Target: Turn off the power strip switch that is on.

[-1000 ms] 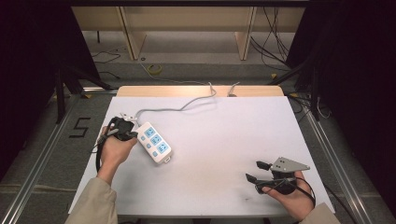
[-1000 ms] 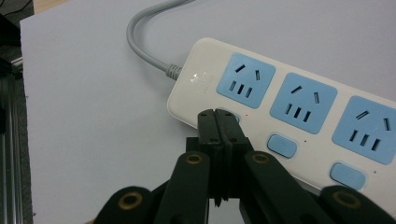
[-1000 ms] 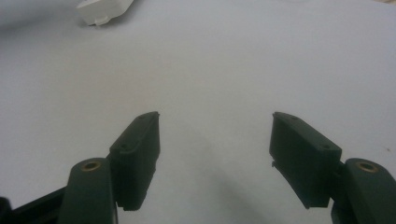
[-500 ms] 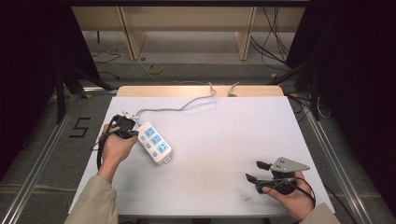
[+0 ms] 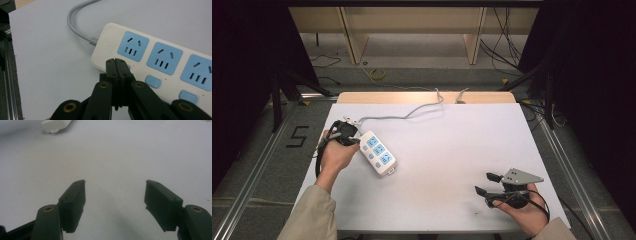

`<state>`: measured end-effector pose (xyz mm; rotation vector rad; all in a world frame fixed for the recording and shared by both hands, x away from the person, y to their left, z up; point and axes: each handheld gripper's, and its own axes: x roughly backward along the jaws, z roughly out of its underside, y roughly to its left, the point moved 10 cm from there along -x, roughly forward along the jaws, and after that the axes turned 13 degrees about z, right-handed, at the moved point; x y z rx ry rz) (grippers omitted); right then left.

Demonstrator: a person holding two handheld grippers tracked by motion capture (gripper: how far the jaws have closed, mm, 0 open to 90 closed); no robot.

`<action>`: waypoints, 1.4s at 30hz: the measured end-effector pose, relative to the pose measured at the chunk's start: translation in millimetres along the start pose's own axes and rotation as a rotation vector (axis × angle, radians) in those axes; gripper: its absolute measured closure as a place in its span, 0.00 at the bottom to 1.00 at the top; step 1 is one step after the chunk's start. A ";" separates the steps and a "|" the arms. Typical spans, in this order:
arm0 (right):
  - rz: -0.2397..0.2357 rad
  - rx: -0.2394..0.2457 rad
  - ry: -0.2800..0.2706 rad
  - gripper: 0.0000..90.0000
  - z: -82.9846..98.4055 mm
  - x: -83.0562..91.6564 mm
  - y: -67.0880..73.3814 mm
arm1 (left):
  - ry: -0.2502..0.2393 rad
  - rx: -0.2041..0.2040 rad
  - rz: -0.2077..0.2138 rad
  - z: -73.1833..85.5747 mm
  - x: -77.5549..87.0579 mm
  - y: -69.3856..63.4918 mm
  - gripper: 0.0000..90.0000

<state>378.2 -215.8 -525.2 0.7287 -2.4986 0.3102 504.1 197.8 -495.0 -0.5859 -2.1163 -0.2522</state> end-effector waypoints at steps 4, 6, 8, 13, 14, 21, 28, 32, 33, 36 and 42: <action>0.000 -0.001 -0.001 0.38 -0.1 0.0 0.1 | 0.012 -0.002 0.007 -0.9 -2.2 -0.8 1.00; 0.000 -0.001 -0.001 0.38 -0.1 0.0 0.1 | 0.016 -0.003 0.007 -1.4 -3.4 -1.0 1.00; 0.000 -0.001 0.000 0.38 0.0 0.0 0.0 | 0.024 -0.006 0.008 -1.7 -4.3 -1.2 1.00; 0.000 -0.001 -0.001 0.38 -0.1 0.0 0.0 | 0.038 -0.012 0.010 -3.6 -6.1 -1.4 1.00; 0.000 0.000 -0.001 0.38 -0.1 0.0 0.0 | 0.043 -0.016 0.011 -3.9 -6.6 -1.3 1.00; 0.001 -0.002 0.001 0.38 0.0 0.1 -0.1 | 0.069 -0.029 0.015 -6.2 -10.6 -2.1 1.00; 0.000 -0.002 0.003 0.38 0.2 0.3 -0.1 | 0.093 -0.033 0.016 -7.2 -15.4 -2.5 1.00; -0.002 0.003 0.002 0.38 0.2 0.5 -0.3 | 0.099 -0.034 0.016 -8.4 -16.6 -2.4 1.00; -0.002 0.003 0.002 0.38 0.3 0.4 -0.3 | 0.101 -0.036 0.015 -8.8 -16.7 -2.2 1.00; -0.002 0.000 0.001 0.38 0.0 0.5 -0.1 | 0.105 -0.038 0.013 -9.9 -16.9 -1.4 1.00; -0.002 0.000 0.001 0.38 0.0 0.5 0.1 | 0.113 -0.035 0.012 -11.0 -18.4 -0.2 1.00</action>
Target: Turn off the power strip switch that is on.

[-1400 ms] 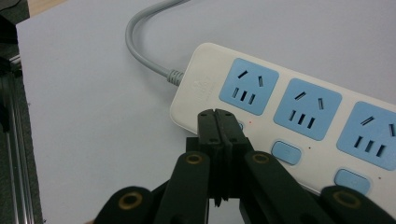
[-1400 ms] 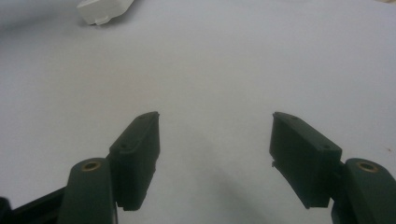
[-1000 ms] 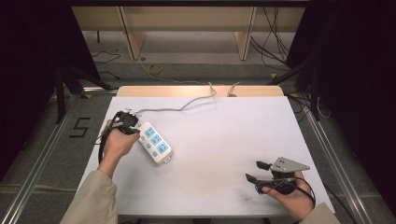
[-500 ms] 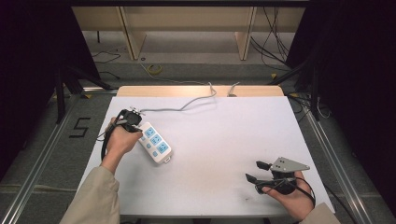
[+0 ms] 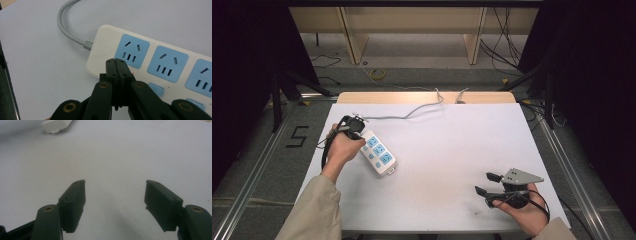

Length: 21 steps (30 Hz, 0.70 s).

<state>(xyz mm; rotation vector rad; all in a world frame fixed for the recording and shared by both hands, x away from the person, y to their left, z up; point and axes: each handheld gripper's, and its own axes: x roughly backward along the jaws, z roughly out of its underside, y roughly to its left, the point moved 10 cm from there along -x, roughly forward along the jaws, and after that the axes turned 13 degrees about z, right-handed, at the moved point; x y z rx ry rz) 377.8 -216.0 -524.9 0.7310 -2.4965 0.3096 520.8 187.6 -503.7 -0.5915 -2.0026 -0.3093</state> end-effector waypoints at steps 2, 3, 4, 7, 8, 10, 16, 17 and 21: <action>0.000 0.002 0.001 0.38 0.1 0.1 -0.2 | 0.003 0.002 0.001 -0.1 -0.9 0.1 1.00; 0.000 -0.001 0.000 0.38 0.0 0.1 -0.2 | 0.005 0.002 0.000 -0.1 -1.1 0.4 1.00; 0.001 0.001 0.001 0.38 0.1 0.1 -0.4 | 0.006 0.002 0.003 -0.1 -1.7 0.3 1.00; 0.001 0.000 0.001 0.38 0.1 0.0 -0.4 | 0.012 0.002 0.002 0.0 -2.8 0.7 1.00; 0.000 0.000 0.001 0.38 0.2 0.0 -0.2 | 0.012 0.003 0.002 -0.2 -3.1 0.8 1.00; 0.000 0.001 0.000 0.38 0.1 -0.3 0.0 | 0.013 0.005 0.001 -0.4 -3.6 1.2 1.00; 0.001 -0.001 0.002 0.38 0.2 -0.2 -0.3 | 0.018 0.001 0.001 -2.0 -4.0 2.2 1.00; 0.001 -0.001 0.002 0.38 0.3 -0.2 -0.3 | 0.019 0.003 0.003 -2.2 -4.3 1.8 1.00; 0.000 -0.001 0.002 0.38 0.3 -0.1 -0.2 | 0.026 0.001 0.001 -1.9 -5.6 1.8 1.00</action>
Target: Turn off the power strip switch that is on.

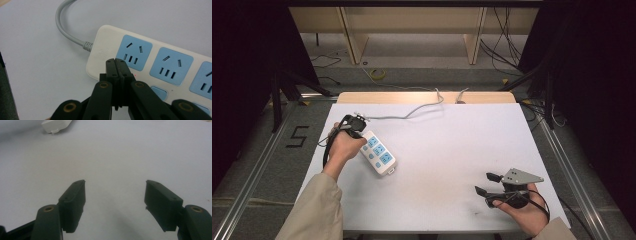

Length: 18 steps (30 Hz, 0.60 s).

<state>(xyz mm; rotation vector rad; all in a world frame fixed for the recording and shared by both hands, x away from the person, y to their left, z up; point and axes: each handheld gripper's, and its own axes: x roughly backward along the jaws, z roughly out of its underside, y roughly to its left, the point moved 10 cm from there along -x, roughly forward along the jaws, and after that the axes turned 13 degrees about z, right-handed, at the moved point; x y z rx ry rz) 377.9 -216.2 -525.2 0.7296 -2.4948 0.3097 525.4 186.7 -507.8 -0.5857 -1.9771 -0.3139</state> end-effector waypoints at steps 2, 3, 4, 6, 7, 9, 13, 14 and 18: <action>-0.001 0.000 0.000 0.38 0.1 -0.1 0.0 | 0.000 0.001 0.000 -0.2 -0.9 -0.1 1.00; 0.000 0.000 0.000 0.38 0.1 0.0 0.0 | 0.000 0.002 0.001 -0.3 -1.4 -0.2 1.00; 0.000 -0.001 0.000 0.38 0.1 0.0 0.0 | 0.006 0.000 0.002 0.0 -1.7 -0.3 1.00; 0.000 -0.001 0.000 0.38 0.0 0.0 0.0 | 0.008 0.000 0.002 0.1 -2.7 -0.3 1.00; -0.001 0.001 0.000 0.38 0.1 0.0 0.0 | 0.011 0.000 0.003 0.3 -3.2 -0.2 1.00; -0.001 -0.001 -0.002 0.38 0.0 -0.2 0.2 | 0.014 0.000 0.003 0.5 -4.2 -0.2 1.00; -0.002 -0.001 -0.001 0.38 -0.1 -0.2 0.1 | 0.023 -0.003 0.005 0.7 -5.8 -0.9 1.00; -0.002 -0.001 -0.002 0.38 -0.1 -0.2 0.1 | 0.026 -0.003 0.005 0.9 -6.2 -0.9 1.00; -0.002 -0.002 -0.001 0.38 0.1 -0.3 0.4 | 0.024 -0.002 0.007 0.6 -8.0 -2.3 1.00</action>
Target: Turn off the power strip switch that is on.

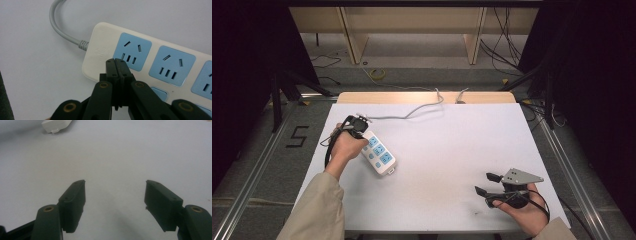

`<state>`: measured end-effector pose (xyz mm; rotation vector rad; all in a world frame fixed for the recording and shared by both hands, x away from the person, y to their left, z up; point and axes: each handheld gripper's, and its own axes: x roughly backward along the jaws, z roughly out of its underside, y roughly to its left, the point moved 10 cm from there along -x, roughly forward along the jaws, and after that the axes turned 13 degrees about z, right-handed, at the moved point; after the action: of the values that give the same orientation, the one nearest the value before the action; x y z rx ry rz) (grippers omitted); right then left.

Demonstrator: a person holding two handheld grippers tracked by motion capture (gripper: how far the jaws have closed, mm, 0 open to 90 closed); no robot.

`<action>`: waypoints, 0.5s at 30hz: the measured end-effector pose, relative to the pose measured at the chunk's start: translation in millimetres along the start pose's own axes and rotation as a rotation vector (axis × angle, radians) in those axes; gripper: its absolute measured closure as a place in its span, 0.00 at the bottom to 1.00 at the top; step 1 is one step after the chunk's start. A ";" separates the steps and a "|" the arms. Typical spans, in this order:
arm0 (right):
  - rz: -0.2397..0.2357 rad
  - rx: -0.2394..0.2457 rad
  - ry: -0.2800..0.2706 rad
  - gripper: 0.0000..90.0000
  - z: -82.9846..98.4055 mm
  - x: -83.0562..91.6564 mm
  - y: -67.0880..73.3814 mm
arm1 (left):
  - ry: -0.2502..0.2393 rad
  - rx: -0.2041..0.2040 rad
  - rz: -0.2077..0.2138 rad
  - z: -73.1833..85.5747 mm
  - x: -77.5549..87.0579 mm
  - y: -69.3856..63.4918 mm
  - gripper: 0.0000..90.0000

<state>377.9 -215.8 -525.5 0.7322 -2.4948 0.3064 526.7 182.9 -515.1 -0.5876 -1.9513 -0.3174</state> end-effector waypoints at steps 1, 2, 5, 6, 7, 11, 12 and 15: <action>-0.001 0.000 0.000 0.38 0.1 0.0 0.1 | -0.001 0.001 0.001 -0.2 -0.2 -0.3 1.00; -0.001 0.000 0.001 0.38 0.1 0.0 0.2 | -0.001 0.001 0.001 -0.5 -0.4 -0.5 1.00; -0.003 0.000 0.000 0.38 0.0 0.0 0.2 | 0.010 -0.004 0.003 0.4 -1.1 -0.5 1.00; -0.003 0.000 0.000 0.38 0.0 0.1 0.1 | 0.013 -0.004 0.003 0.7 -1.5 -0.5 1.00; -0.003 0.000 0.000 0.38 0.0 0.1 0.1 | 0.015 -0.004 0.003 0.9 -1.8 -0.6 1.00; -0.002 0.001 0.001 0.38 0.1 0.2 0.1 | 0.016 -0.005 0.005 1.0 -2.6 -1.2 1.00; -0.002 0.001 0.001 0.38 0.1 0.2 0.1 | 0.018 -0.007 0.006 1.1 -3.0 -1.5 1.00; -0.003 0.000 0.001 0.38 0.1 0.1 0.2 | 0.021 -0.007 0.008 1.3 -4.5 -2.2 1.00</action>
<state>377.6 -215.6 -525.6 0.7355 -2.4928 0.3055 526.1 180.5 -519.6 -0.5937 -1.9279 -0.3245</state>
